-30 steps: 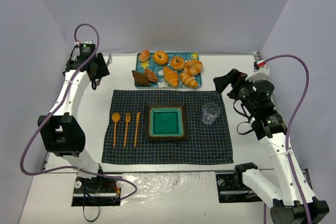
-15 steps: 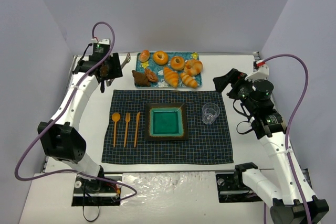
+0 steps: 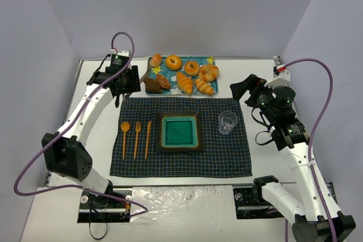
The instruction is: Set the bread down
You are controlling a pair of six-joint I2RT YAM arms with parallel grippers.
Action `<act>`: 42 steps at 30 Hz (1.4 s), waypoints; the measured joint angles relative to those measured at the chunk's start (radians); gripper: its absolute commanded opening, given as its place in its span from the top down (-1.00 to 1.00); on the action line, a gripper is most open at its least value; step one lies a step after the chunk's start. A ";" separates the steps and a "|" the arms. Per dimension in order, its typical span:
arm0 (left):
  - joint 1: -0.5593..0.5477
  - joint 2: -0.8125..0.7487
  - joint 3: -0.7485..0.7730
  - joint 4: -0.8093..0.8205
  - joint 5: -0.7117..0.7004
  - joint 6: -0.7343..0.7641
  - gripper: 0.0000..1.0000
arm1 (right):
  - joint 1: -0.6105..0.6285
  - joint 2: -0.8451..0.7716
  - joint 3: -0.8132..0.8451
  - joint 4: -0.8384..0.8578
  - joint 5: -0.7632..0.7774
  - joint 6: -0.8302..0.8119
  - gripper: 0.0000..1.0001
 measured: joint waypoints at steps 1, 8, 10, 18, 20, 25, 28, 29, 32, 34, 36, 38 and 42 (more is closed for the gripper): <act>-0.003 0.000 -0.012 0.004 0.000 -0.006 -0.03 | 0.002 0.000 -0.001 0.000 0.001 0.000 -1.00; -0.020 0.000 -0.050 0.043 0.001 -0.040 -0.03 | 0.014 0.000 -0.002 0.000 0.005 0.000 -1.00; -0.023 0.000 -0.056 0.057 0.002 -0.049 -0.03 | 0.017 0.000 -0.002 0.000 0.008 0.000 -1.00; -0.029 0.030 -0.070 0.099 0.003 -0.079 -0.03 | 0.018 0.000 -0.002 -0.001 0.011 0.000 -1.00; -0.029 0.037 -0.080 0.112 0.003 -0.085 -0.03 | 0.021 0.000 -0.002 -0.001 0.013 0.000 -1.00; -0.031 0.063 -0.096 0.128 0.003 -0.103 -0.02 | 0.024 0.000 -0.002 -0.001 0.017 -0.001 -1.00; -0.033 0.083 -0.098 0.141 0.003 -0.111 -0.02 | 0.024 0.000 -0.002 -0.002 0.018 -0.001 -1.00; -0.034 0.088 -0.098 0.145 0.003 -0.112 -0.02 | 0.024 0.000 -0.002 -0.002 0.018 -0.001 -1.00; -0.036 0.102 -0.099 0.155 0.003 -0.115 -0.02 | 0.024 0.000 -0.002 -0.002 0.018 -0.001 -1.00; -0.036 0.109 -0.101 0.163 0.003 -0.117 -0.02 | 0.024 0.000 -0.002 -0.002 0.019 -0.001 -1.00; -0.037 0.115 -0.109 0.173 0.003 -0.119 -0.01 | 0.024 0.000 -0.002 -0.002 0.020 -0.001 -1.00; -0.037 0.118 -0.120 0.179 0.003 -0.123 -0.01 | 0.024 0.000 -0.002 -0.002 0.020 -0.001 -1.00; -0.037 0.122 -0.137 0.185 0.003 -0.130 0.05 | 0.024 0.000 -0.002 -0.003 0.021 -0.001 -1.00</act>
